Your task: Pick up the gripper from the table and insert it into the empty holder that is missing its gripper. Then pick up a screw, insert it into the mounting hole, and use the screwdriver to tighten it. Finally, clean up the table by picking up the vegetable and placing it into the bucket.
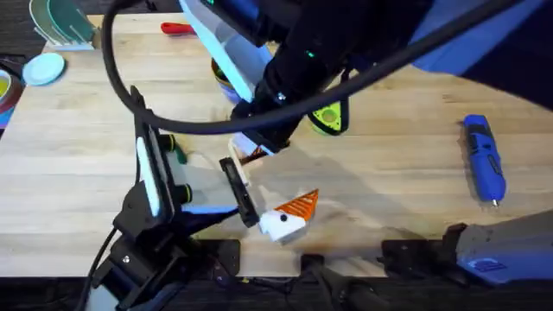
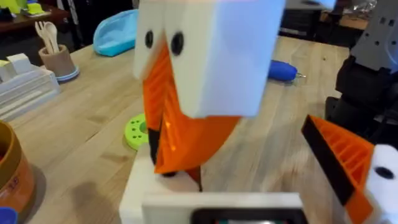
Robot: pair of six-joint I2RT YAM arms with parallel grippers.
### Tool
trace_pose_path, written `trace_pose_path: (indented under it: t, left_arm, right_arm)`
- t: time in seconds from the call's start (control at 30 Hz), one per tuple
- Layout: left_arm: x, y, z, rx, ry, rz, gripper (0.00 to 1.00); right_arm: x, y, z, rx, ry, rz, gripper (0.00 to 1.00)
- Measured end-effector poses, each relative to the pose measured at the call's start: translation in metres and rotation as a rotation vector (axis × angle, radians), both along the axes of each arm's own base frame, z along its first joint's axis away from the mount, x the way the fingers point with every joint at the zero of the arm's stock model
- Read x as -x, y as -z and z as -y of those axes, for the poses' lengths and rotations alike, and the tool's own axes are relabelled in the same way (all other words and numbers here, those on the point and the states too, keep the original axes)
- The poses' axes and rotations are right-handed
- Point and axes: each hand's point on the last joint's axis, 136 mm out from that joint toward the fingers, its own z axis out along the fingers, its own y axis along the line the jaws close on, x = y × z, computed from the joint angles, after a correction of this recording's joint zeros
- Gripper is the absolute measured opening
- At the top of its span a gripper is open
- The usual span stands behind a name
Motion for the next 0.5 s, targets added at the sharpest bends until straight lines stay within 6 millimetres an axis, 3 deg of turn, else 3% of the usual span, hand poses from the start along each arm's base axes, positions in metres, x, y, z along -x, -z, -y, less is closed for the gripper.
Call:
trace_pose_path:
  t: [0.23, 0.5]
  left_arm:
    - [0.0, 0.0, 0.0, 0.0, 0.0, 0.0, 0.993]
    - [-0.0005, -0.0001, -0.0002, 0.0, -0.003, 0.002, 0.992]
  right_arm:
    - [0.0004, 0.0, -0.0001, 0.0, -0.007, 0.002, 0.013]
    - [0.0037, -0.0022, 0.0016, -0.003, -0.017, -0.013, 0.629]
